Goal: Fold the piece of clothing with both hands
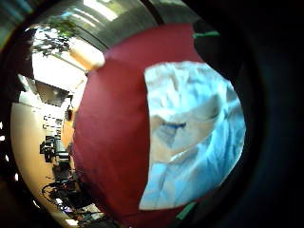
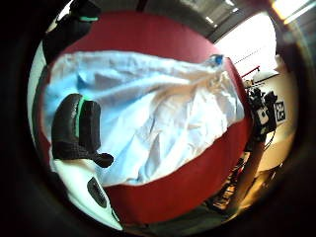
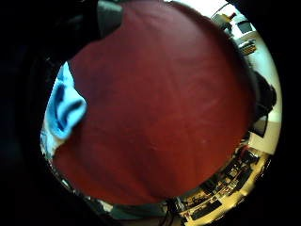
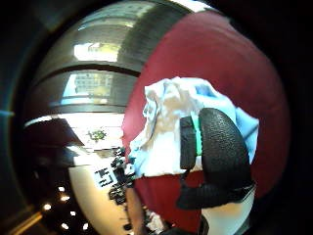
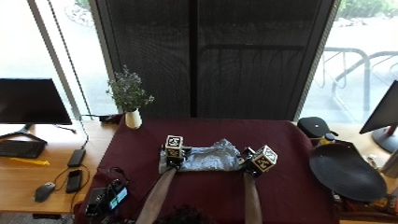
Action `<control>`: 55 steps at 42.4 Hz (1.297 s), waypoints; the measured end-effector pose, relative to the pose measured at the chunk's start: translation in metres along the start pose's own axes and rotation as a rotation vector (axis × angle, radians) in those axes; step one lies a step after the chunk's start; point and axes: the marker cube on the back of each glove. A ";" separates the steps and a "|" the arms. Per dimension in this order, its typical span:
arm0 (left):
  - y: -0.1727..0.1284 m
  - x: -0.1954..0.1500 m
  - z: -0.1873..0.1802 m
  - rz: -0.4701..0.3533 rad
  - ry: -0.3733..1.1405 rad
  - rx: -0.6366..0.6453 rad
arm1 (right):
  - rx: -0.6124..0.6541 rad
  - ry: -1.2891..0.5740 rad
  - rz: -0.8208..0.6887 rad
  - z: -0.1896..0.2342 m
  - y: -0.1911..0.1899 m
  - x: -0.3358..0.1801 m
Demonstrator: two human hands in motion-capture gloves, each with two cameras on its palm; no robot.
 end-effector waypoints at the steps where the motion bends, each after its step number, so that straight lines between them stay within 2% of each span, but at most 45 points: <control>1: 0.010 0.003 0.008 0.000 0.013 -0.086 | -0.033 -0.052 -0.001 0.006 0.002 0.005; 3: 0.028 0.010 0.023 0.007 0.045 -0.230 | -0.095 -0.080 0.027 0.019 0.007 0.021; 6: 0.042 0.017 0.040 -0.002 0.075 -0.343 | -0.118 -0.021 0.078 0.035 0.013 0.041; 9: 0.045 0.015 0.051 -0.023 0.067 -0.370 | -0.142 0.024 0.102 0.054 0.022 0.048; 11: 0.045 0.012 0.055 -0.028 0.063 -0.381 | -0.154 -0.020 0.074 0.064 0.027 0.039; 17: 0.046 0.011 0.056 -0.027 0.077 -0.435 | -0.065 -0.123 -0.017 0.071 0.026 0.009; 21: 0.051 0.014 0.054 -0.033 0.114 -0.511 | -0.088 -0.096 0.104 0.065 0.034 0.008; 24: 0.043 0.011 0.053 -0.020 0.125 -0.453 | -0.128 -0.146 0.181 0.060 0.039 0.004; 27: 0.030 -0.001 0.048 -0.037 0.119 -0.380 | -0.067 -0.271 0.166 0.050 0.030 -0.019; 29: 0.027 -0.007 0.037 -0.044 0.157 -0.388 | -0.035 -0.321 0.147 0.041 0.027 -0.038; 34: 0.024 -0.029 -0.012 -0.095 0.246 -0.449 | 0.089 -0.452 -0.091 0.019 0.022 -0.117; 38: 0.020 -0.054 -0.037 -0.142 0.235 -0.413 | 0.030 -0.565 -0.307 0.020 0.033 -0.178; 42: 0.019 -0.075 -0.061 -0.174 0.255 -0.334 | -0.067 -0.583 -0.487 0.040 0.053 -0.232; 48: 0.023 -0.112 -0.074 -0.219 0.237 -0.213 | -0.101 -0.519 -0.659 0.100 0.077 -0.289; 51: 0.024 -0.126 -0.070 -0.243 0.218 -0.135 | -0.187 -0.523 -0.641 0.133 0.099 -0.303; 55: 0.049 -0.130 -0.068 -0.303 0.254 -0.223 | -0.298 -0.442 -0.516 0.171 0.126 -0.303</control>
